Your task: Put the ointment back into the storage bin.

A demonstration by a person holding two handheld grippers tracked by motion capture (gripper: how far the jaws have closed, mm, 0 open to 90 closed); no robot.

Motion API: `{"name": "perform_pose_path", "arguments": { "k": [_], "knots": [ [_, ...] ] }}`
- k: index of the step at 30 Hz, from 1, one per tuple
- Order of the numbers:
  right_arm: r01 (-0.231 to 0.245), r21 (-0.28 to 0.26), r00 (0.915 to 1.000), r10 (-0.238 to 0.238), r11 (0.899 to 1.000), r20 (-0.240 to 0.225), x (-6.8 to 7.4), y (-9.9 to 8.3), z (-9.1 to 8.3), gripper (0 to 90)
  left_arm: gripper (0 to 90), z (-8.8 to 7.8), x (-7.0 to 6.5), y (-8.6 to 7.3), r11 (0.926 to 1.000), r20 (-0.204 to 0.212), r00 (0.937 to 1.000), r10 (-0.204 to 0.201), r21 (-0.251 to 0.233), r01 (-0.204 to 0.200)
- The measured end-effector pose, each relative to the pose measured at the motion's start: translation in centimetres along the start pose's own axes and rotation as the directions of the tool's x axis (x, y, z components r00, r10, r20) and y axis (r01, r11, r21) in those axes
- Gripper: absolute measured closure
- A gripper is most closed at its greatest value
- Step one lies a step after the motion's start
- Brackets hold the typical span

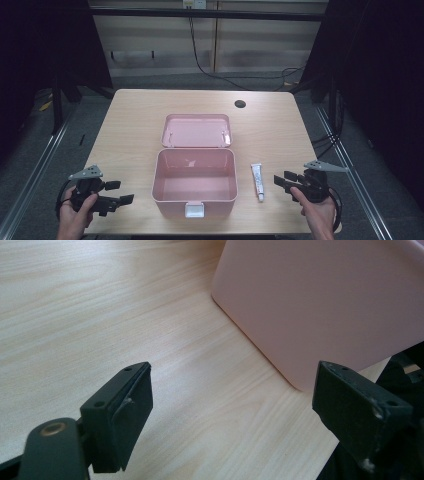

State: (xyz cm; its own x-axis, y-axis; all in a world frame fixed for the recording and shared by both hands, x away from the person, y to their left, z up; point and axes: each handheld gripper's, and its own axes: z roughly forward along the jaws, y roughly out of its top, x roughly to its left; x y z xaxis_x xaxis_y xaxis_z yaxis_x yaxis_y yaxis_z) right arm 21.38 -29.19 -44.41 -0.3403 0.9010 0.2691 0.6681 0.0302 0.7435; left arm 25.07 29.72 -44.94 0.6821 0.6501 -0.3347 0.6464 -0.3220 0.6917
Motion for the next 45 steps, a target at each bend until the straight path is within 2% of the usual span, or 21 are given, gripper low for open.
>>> {"name": "perform_pose_path", "arguments": {
  "k": [5,7,12,17,19,21,23,25,29,31,33,34,37,41,45],
  "knots": [
    [-0.009,0.005,0.9999,0.009,1.0,0.014,-0.1,0.0,-0.1,48.7,16.4,0.0,-0.1,0.0,1.0,-0.001,1.0,0.0,0.002,0.0],
    [-0.021,-0.004,0.9998,0.021,1.0,0.006,-0.2,0.0,-0.2,48.5,16.4,0.0,-0.1,0.0,1.0,-0.001,1.0,0.003,0.004,-0.003],
    [-0.015,0.009,0.9999,0.015,1.0,-0.002,-0.1,0.0,-0.1,48.2,16.5,0.0,0.0,-0.1,1.0,-0.003,1.0,0.003,0.006,-0.003],
    [-0.018,-0.005,0.9962,0.017,1.0,-0.086,0.2,0.2,0.1,49.3,16.4,0.0,0.0,-0.1,1.0,-0.007,1.0,-0.005,0.008,0.005],
    [-0.018,0.004,0.9948,0.019,1.0,-0.1,0.3,0.4,0.2,52.2,16.4,0.0,0.1,-0.1,1.0,-0.007,1.0,-0.005,0.006,0.005],
    [-0.041,0.019,0.9926,0.042,0.999,-0.114,0.3,0.6,0.2,54.5,16.5,0.1,0.1,-0.1,1.0,-0.005,1.0,-0.003,0.007,0.003],
    [-0.038,0.038,0.9938,0.042,0.999,-0.103,0.4,1.0,0.1,55.3,16.5,0.0,0.0,-0.1,1.0,-0.011,0.9999,-0.003,0.007,0.003],
    [-0.054,0.061,0.9913,0.061,0.997,-0.117,0.6,1.3,0.0,56.4,16.5,0.1,0.0,-0.1,1.0,-0.015,0.9999,0.0,0.008,0.001],
    [-0.042,0.098,0.9918,0.053,0.994,-0.116,1.0,2.1,0.0,56.6,16.4,0.1,-0.1,-0.1,0.9999,-0.016,0.9999,-0.003,0.015,0.004],
    [-0.041,0.124,0.9938,0.053,0.991,-0.098,1.2,2.4,0.3,56.6,16.4,0.1,-0.1,-0.2,0.9999,-0.018,0.9998,-0.005,0.011,0.006],
    [-0.019,0.168,0.9981,0.029,0.986,-0.055,1.4,2.8,0.7,56.6,16.4,0.1,0.0,-0.2,0.9999,-0.017,0.9998,-0.004,0.013,0.004],
    [-0.017,0.181,0.9984,0.027,0.983,-0.051,1.5,2.8,0.8,56.6,16.4,0.1,0.0,-0.2,0.9999,-0.017,0.9998,-0.002,0.016,0.002],
    [-0.018,0.217,0.9955,0.038,0.976,-0.087,2.0,3.0,1.6,56.6,16.4,0.1,0.0,-0.2,0.9999,-0.015,0.9999,-0.004,0.013,0.004],
    [-0.016,0.271,0.9954,0.041,0.962,-0.087,2.5,3.5,2.4,56.8,16.4,0.0,0.0,-0.2,0.9999,-0.014,0.9999,-0.004,0.012,0.004],
    [-0.014,0.299,0.9957,0.041,0.954,-0.083,2.7,4.0,3.0,55.2,16.5,0.0,0.0,-0.2,0.9999,-0.013,0.9999,-0.004,0.012,0.004]
  ]
}}
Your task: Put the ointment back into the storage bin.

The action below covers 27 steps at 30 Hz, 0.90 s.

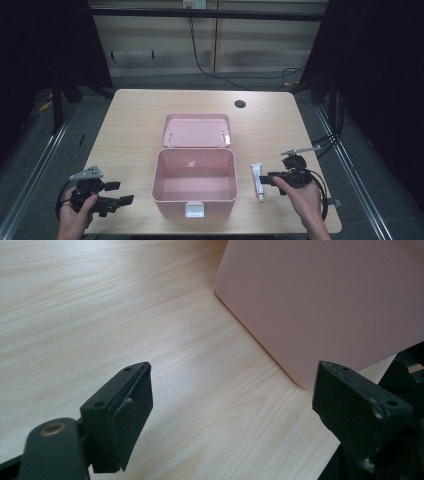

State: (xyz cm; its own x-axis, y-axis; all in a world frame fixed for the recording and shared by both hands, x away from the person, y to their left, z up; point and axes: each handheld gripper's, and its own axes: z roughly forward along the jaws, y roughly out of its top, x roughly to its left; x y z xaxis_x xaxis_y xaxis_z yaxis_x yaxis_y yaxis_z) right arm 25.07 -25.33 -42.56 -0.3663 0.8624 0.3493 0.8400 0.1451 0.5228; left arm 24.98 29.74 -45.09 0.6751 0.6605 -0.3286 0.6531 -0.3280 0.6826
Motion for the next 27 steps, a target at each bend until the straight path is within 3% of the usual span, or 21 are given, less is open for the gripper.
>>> {"name": "perform_pose_path", "arguments": {
  "k": [4,12,14,19,27],
  "knots": [
    [-0.016,0.026,0.9998,0.016,1.0,0.011,-0.2,0.5,0.4,52.3,16.4,0.0,0.0,0.0,1.0,0.002,1.0,-0.002,0.0,0.002],
    [-0.034,0.121,0.9994,0.033,0.992,0.009,-0.6,1.4,0.9,59.3,16.5,0.1,0.0,0.0,1.0,0.002,1.0,-0.002,0.002,0.002],
    [-0.034,0.169,0.999,0.029,0.985,0.035,-0.7,1.7,1.2,59.6,16.4,0.1,0.0,0.0,1.0,0.0,1.0,-0.002,-0.001,0.002],
    [-0.039,0.233,0.9986,0.03,0.972,0.042,-0.9,2.1,1.9,61.3,16.5,0.1,0.0,0.0,1.0,0.003,1.0,-0.001,0.003,0.001],
    [-0.057,0.291,0.9972,0.04,0.955,0.063,-1.2,2.6,3.1,63.0,16.4,0.1,0.0,0.0,1.0,0.002,1.0,-0.001,0.004,0.001]
  ]
}}
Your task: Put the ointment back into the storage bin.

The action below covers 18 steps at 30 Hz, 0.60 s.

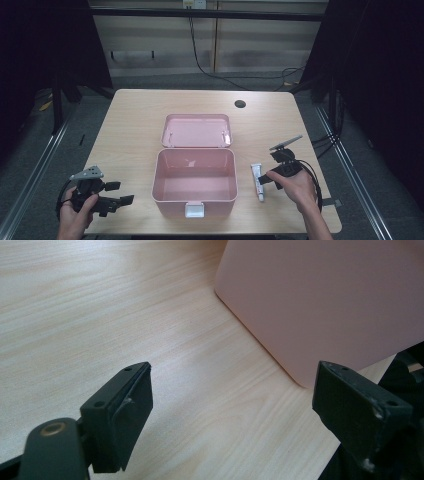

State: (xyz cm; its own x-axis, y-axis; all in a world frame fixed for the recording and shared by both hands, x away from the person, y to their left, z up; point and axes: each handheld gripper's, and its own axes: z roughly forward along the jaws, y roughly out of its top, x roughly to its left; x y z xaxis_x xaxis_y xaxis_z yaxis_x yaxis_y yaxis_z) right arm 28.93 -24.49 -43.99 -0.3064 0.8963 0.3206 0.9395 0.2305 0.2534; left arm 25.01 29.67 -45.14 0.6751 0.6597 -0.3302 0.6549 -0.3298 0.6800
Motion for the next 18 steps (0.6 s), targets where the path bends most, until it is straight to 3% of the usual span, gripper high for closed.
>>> {"name": "perform_pose_path", "arguments": {
  "k": [8,18],
  "knots": [
    [0.002,0.061,0.9988,-0.005,0.998,0.049,0.5,1.0,1.2,64.4,16.4,0.0,0.0,0.0,1.0,0.001,1.0,0.001,0.0,-0.001],
    [-0.011,0.1,0.9958,0.002,0.995,0.091,1.0,1.8,2.0,65.9,16.5,0.0,0.0,0.0,1.0,0.004,1.0,0.001,0.001,-0.001]
  ]
}}
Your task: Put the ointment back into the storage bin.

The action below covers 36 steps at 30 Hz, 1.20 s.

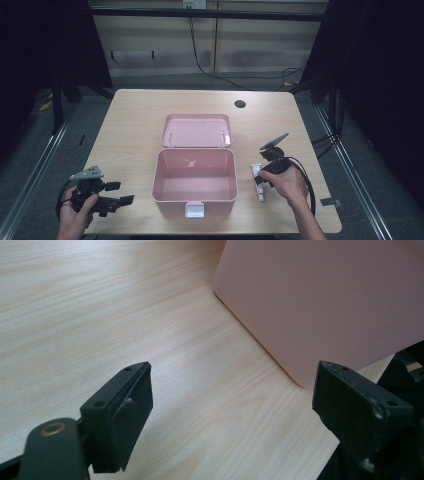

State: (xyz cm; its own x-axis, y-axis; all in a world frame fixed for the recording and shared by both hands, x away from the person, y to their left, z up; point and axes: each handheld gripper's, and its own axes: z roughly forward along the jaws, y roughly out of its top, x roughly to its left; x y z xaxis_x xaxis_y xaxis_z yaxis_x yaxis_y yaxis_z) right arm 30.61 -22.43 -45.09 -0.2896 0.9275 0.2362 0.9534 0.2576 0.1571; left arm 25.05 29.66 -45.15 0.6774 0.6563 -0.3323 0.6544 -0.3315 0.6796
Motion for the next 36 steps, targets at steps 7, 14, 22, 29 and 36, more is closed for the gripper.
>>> {"name": "perform_pose_path", "arguments": {
  "k": [7,14,22,29,36],
  "knots": [
    [0.002,0.023,0.9992,-0.003,1.0,0.041,0.5,0.3,0.6,64.8,16.4,0.0,0.0,0.0,1.0,0.001,1.0,-0.001,0.0,0.001],
    [0.009,0.032,0.9979,-0.011,0.999,0.064,0.8,0.6,1.1,66.1,16.4,-0.1,0.0,0.0,1.0,0.0,1.0,-0.002,-0.001,0.002],
    [0.04,0.063,0.9944,-0.046,0.997,0.095,1.1,0.8,1.9,68.6,16.4,0.0,0.0,0.0,1.0,0.0,1.0,-0.001,-0.001,0.001],
    [0.052,0.081,0.9947,-0.059,0.995,0.084,0.9,1.0,2.1,68.2,16.5,0.0,0.0,0.0,1.0,0.0,1.0,0.0,0.001,0.0],
    [0.126,0.188,0.9694,-0.161,0.974,0.185,2.6,1.9,2.6,69.8,16.5,0.0,0.0,0.0,1.0,0.001,1.0,-0.001,0.001,0.001]
  ]
}}
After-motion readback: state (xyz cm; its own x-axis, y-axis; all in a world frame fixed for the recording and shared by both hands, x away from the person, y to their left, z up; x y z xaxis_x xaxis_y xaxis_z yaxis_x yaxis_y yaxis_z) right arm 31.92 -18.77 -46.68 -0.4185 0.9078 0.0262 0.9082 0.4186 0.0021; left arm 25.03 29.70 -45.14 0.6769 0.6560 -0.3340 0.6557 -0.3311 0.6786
